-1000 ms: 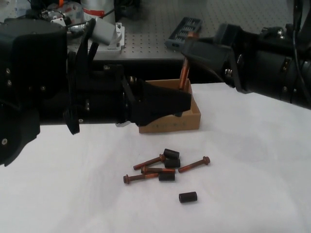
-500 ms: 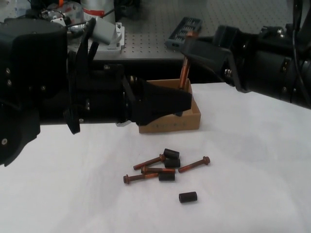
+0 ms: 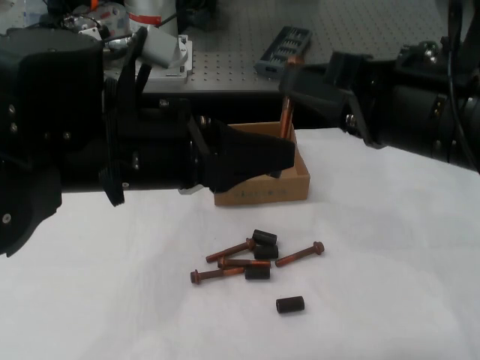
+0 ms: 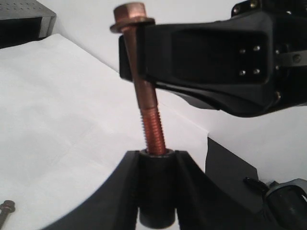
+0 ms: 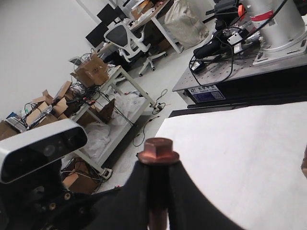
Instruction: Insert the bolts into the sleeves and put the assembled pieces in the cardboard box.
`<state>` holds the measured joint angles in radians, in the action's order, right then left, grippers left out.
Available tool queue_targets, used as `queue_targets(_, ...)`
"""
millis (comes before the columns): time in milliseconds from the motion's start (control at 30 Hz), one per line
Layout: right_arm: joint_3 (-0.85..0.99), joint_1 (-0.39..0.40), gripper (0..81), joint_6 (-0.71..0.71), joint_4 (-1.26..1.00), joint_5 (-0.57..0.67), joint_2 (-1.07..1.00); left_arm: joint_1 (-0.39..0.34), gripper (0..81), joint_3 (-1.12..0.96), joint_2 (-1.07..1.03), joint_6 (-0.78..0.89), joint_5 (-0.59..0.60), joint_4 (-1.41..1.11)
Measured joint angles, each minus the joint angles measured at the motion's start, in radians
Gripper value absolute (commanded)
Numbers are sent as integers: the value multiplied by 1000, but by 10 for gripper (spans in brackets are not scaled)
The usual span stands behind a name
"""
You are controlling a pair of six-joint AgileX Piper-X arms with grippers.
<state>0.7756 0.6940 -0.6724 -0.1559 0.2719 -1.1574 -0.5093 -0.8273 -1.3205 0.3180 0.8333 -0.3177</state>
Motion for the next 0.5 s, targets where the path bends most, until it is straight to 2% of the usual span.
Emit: queue_targets(500, 2, 0, 19, -13, -6, 7, 3, 0, 6, 0, 0, 0, -23, -48)
